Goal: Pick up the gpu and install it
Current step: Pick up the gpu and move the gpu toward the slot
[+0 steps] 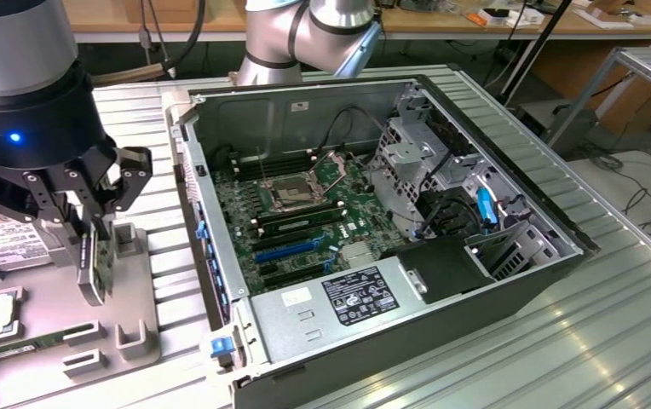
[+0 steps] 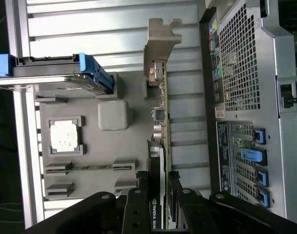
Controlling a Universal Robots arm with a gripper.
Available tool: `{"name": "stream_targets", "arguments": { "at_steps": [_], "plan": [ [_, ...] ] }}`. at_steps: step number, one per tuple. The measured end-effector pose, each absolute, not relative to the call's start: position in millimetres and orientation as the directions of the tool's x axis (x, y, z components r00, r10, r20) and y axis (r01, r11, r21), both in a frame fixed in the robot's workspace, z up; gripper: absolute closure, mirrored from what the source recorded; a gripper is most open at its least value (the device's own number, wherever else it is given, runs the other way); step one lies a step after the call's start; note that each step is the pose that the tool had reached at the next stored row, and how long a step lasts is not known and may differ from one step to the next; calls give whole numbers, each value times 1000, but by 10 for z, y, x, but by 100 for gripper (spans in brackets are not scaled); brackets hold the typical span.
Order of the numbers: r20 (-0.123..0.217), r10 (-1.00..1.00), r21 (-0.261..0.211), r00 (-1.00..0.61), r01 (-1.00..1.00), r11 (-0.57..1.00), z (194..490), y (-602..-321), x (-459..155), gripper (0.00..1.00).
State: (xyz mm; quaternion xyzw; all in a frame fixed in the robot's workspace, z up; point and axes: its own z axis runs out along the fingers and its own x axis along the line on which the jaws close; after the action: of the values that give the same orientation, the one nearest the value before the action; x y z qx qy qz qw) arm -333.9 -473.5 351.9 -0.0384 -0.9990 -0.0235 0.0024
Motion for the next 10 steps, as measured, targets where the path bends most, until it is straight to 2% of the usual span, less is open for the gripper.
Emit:
{"name": "stream_targets", "arguments": {
  "at_steps": [10],
  "plan": [
    [16, 77, 46, -997, 77, 996, 3623, -4735, -3339, 73]
  ]
}}
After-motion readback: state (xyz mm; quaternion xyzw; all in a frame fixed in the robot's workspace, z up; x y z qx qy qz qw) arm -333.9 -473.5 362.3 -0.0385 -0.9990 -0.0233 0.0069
